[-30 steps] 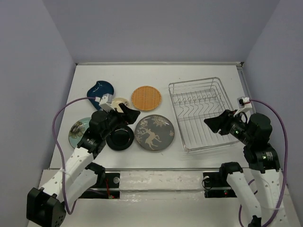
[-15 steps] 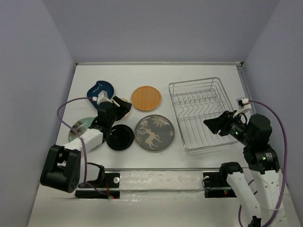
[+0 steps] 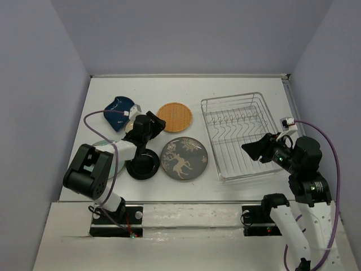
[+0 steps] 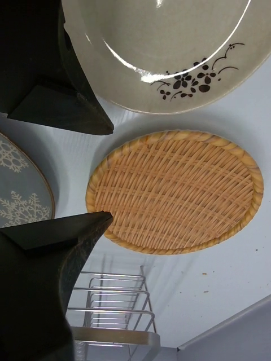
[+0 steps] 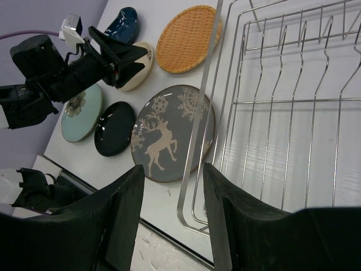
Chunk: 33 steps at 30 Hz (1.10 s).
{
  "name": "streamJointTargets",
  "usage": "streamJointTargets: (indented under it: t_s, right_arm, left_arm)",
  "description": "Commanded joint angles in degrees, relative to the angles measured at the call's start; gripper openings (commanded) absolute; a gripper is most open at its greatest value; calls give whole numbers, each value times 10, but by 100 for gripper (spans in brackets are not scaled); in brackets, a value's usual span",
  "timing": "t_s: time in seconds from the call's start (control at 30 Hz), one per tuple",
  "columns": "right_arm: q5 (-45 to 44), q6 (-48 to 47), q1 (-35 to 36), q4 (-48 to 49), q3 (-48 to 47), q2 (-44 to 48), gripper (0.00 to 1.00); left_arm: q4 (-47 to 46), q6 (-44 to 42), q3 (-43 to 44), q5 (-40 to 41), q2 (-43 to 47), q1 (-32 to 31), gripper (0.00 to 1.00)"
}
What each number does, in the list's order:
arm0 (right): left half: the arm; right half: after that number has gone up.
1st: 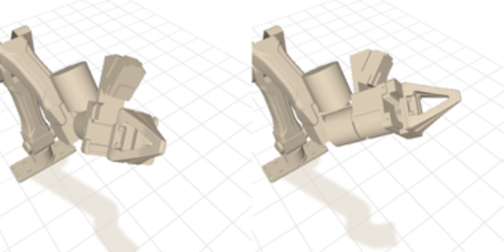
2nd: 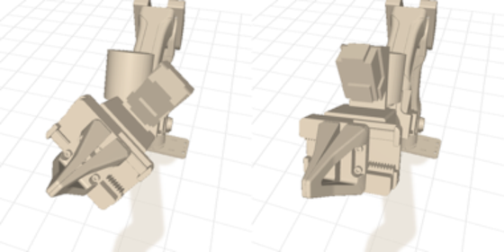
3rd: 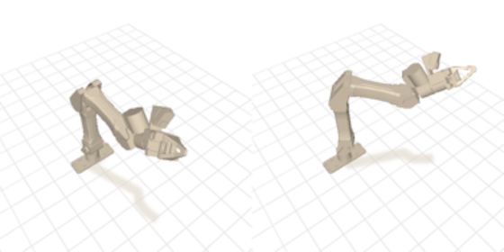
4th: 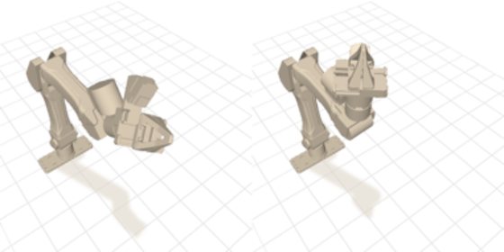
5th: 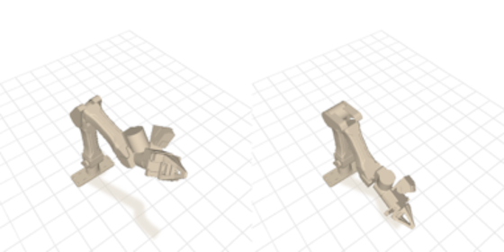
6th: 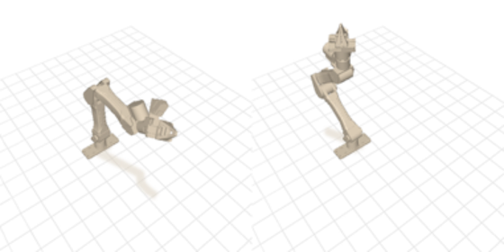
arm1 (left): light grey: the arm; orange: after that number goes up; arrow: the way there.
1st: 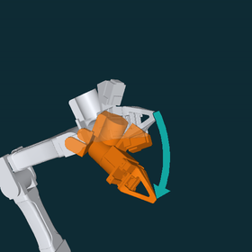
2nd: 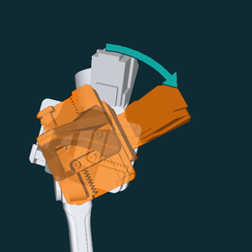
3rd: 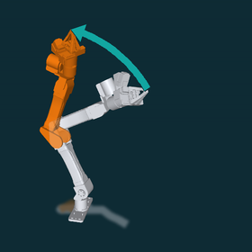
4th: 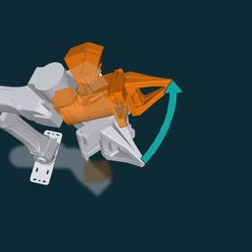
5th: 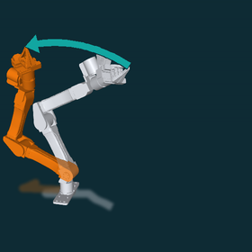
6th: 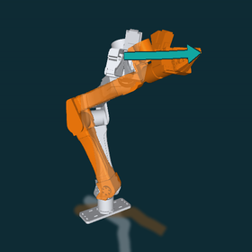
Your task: Load the plates into the dish rack
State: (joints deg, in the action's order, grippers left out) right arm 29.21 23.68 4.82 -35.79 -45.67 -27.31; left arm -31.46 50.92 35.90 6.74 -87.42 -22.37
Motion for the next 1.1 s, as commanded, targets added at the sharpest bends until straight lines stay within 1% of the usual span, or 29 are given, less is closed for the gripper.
streamJointTargets:
  t_s: [0.0, 0.33, 0.53, 0.57, 0.67, 0.73, 0.8, 0.83, 0.93, 1.07]
  right_arm:
    - [15, -12, -3, 21, -6, 8, 52]
    - [18, -12, -3, 23, -1, 8, 52]
    - [19, -13, -3, 23, -1, 7, 52]
    - [20, -13, -3, 24, 0, 6, 52]
    - [19, -12, -3, 24, 1, 5, 52]
    - [18, -12, -3, 25, 1, 5, 52]
    - [17, -13, -3, 25, 0, 4, 52]
    - [18, -12, -3, 24, -1, 2, 52]
    - [20, -10, -3, 25, -1, -3, 52]
    - [33, -6, -3, 28, -5, -18, 53]
  left_arm:
    - [-11, -2, 43, 43, -27, -6, 67]
    - [-11, 13, 75, 30, -99, -7, 65]
    - [-16, 22, 97, 25, -130, -6, 59]
    - [-17, 22, 100, 25, -137, -7, 55]
    - [-23, 26, 105, 27, -150, -8, 50]
    - [-26, 26, 110, 33, -161, -9, 42]
    - [-33, 28, 107, 32, -165, -9, 32]
    - [-45, 28, 106, 31, -165, -9, 21]
    - [-68, 26, 93, 34, -150, -9, 6]
    - [-97, 4, 70, 50, -95, -10, 6]
